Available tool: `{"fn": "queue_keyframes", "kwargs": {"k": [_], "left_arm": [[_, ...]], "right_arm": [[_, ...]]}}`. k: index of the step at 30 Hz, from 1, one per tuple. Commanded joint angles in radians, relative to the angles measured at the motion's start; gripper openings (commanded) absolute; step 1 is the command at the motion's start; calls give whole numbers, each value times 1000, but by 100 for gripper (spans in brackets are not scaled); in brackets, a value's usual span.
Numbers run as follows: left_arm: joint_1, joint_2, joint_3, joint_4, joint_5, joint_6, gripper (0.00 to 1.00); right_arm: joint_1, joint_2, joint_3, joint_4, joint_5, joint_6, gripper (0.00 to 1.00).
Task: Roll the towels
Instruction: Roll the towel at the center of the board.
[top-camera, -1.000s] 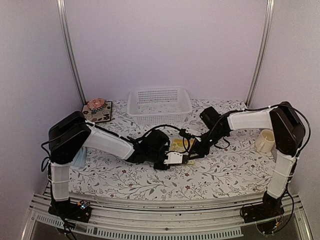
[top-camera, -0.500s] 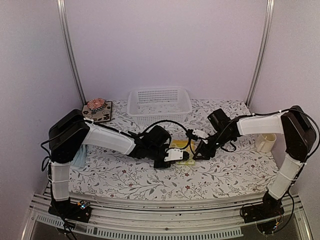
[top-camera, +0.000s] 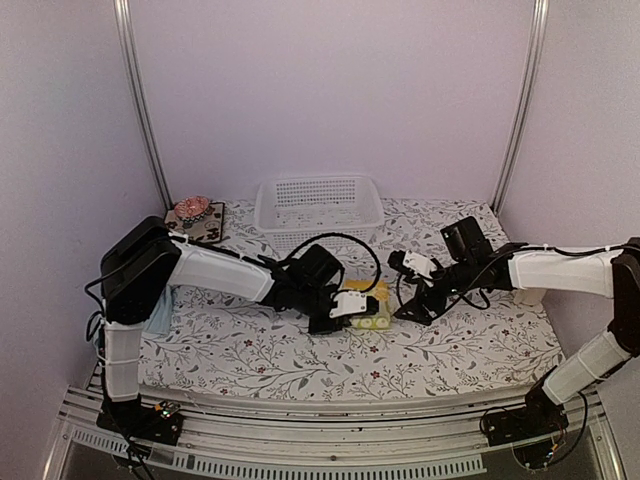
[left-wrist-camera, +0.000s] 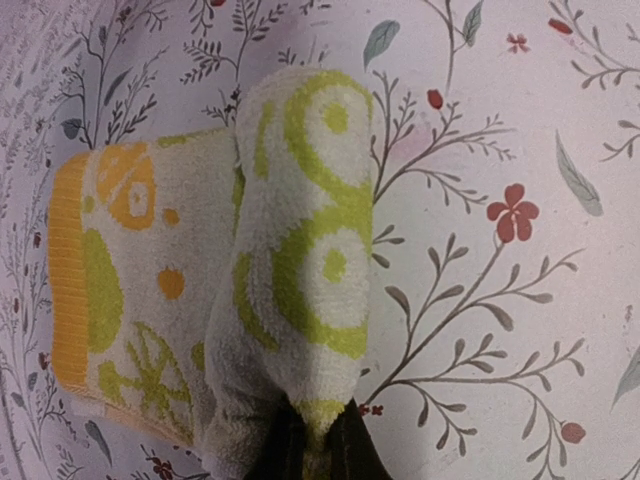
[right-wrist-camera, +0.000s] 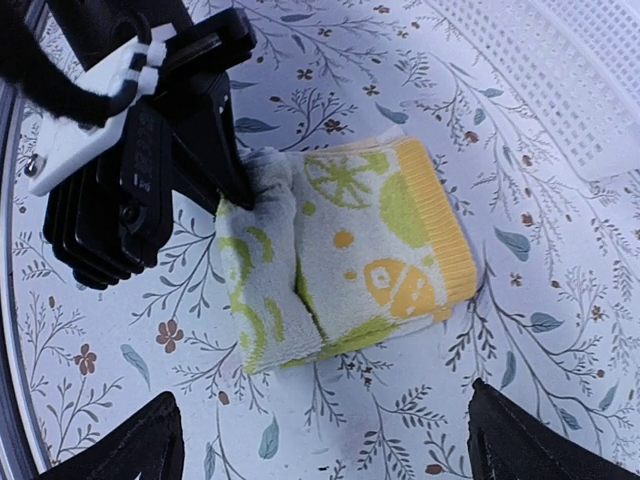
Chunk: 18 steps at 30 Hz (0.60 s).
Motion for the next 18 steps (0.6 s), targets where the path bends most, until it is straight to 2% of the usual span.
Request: {"fn": "queue_keyframes", "kwargs": {"k": [1, 5, 8, 18], "left_arm": [[12, 59, -13, -159, 43, -37, 0], [20, 55, -9, -167, 55, -42, 0], [25, 63, 6, -188, 70, -42, 0], [52, 118, 100, -293, 151, -79, 0]], "right_arm": [[-2, -108, -58, 165, 124, 64, 99], [-3, -156, -68, 220, 339, 227, 99], [-2, -165, -47, 197, 380, 237, 99], [28, -195, -129, 211, 281, 98, 99]]}}
